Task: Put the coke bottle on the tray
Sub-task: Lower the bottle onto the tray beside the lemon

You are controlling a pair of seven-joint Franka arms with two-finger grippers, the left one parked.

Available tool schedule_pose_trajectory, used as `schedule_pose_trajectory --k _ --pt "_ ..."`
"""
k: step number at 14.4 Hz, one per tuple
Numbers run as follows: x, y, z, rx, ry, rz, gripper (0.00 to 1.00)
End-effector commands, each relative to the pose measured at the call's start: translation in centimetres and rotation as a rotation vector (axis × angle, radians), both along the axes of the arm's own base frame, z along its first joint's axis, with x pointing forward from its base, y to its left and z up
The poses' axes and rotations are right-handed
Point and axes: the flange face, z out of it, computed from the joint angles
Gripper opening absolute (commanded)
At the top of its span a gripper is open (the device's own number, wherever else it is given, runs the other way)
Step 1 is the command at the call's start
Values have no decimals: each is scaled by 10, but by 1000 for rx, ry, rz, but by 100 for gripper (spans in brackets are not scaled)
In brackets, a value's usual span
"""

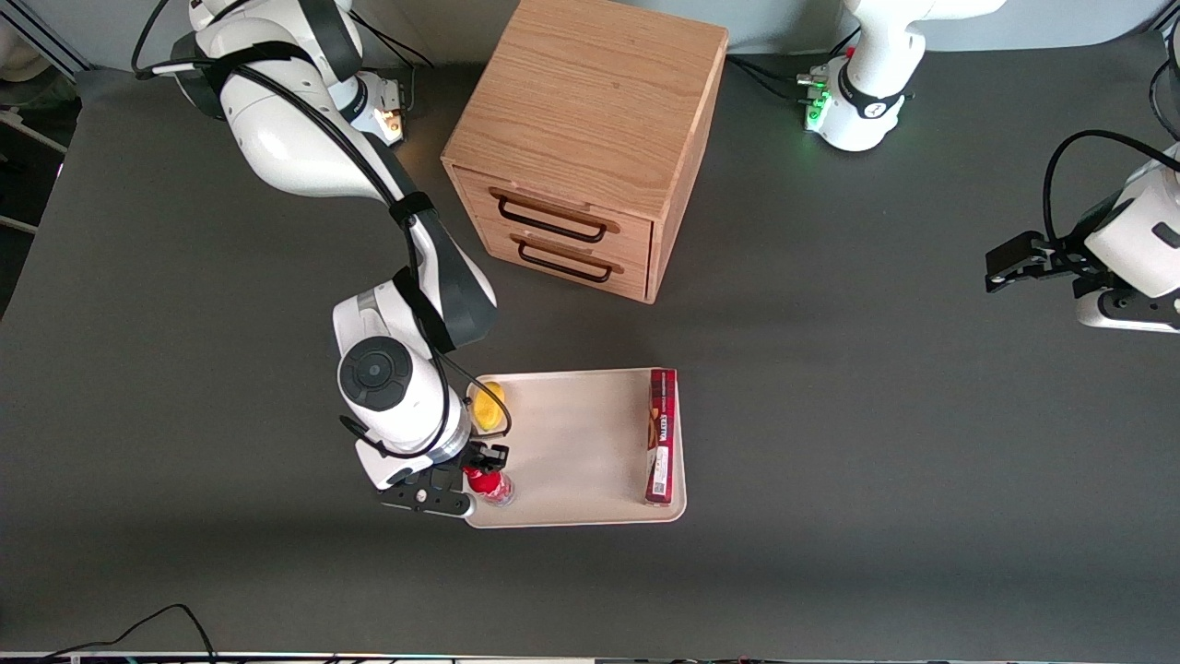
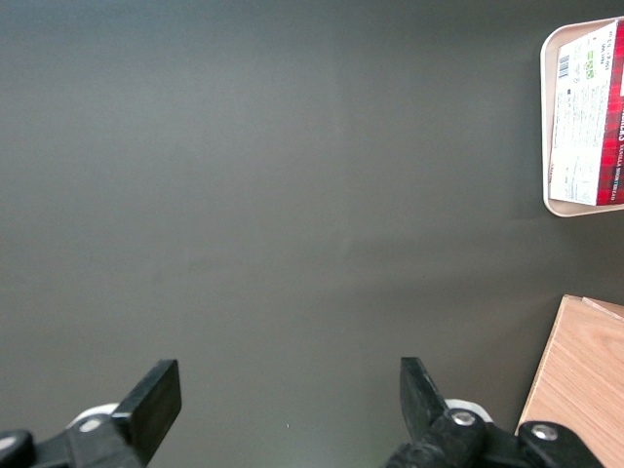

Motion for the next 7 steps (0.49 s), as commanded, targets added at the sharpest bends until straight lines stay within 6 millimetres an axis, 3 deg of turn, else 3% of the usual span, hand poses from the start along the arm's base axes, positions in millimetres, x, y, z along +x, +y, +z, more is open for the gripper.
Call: schedule_pose_trajectory --k 1,7 --pt "4 4 9 -13 -35 -12 100" --pt "7 -6 24 -9 -43 -17 100"
